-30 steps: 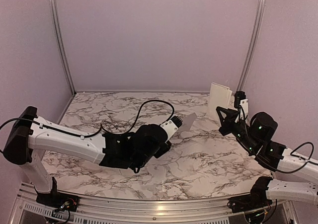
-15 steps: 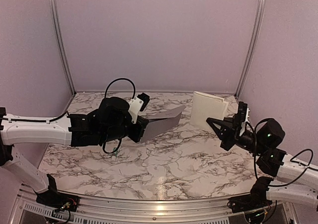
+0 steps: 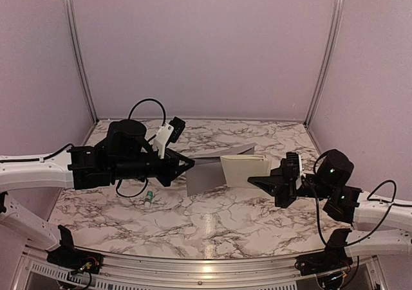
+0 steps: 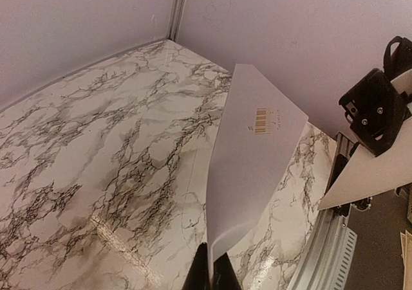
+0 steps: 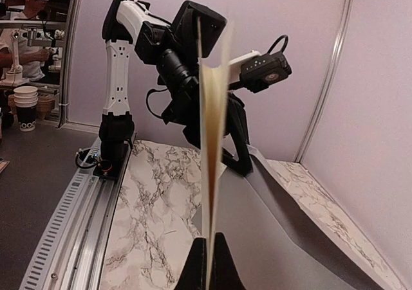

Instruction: Place the letter into the envelope and seal it

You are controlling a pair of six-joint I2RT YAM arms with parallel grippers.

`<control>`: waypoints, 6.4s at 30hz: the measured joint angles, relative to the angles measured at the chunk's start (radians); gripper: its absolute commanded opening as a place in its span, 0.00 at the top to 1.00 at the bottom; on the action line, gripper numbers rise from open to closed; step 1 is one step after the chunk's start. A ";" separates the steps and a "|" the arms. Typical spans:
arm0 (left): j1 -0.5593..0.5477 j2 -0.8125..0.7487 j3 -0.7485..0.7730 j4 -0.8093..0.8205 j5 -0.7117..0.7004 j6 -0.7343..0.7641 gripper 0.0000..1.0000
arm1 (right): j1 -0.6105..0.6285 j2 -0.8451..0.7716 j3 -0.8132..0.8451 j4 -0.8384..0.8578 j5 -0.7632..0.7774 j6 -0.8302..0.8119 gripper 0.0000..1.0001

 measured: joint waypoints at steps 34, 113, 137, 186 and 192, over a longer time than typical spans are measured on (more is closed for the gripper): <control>-0.016 -0.014 -0.024 -0.013 0.286 0.056 1.00 | 0.017 0.039 0.093 -0.144 0.084 -0.148 1.00; -0.076 -0.053 -0.035 -0.272 0.130 0.249 0.95 | -0.002 0.542 0.424 -0.610 0.074 -0.469 0.99; -0.079 0.106 -0.163 0.048 -0.079 0.354 0.96 | 0.022 0.682 0.426 -0.558 0.132 -0.404 1.00; 0.058 0.483 -0.103 0.144 0.185 0.127 0.47 | -0.075 0.448 0.327 -0.378 0.127 -0.254 1.00; 0.058 0.465 -0.108 0.143 0.177 0.148 0.34 | -0.075 0.453 0.327 -0.381 0.094 -0.254 1.00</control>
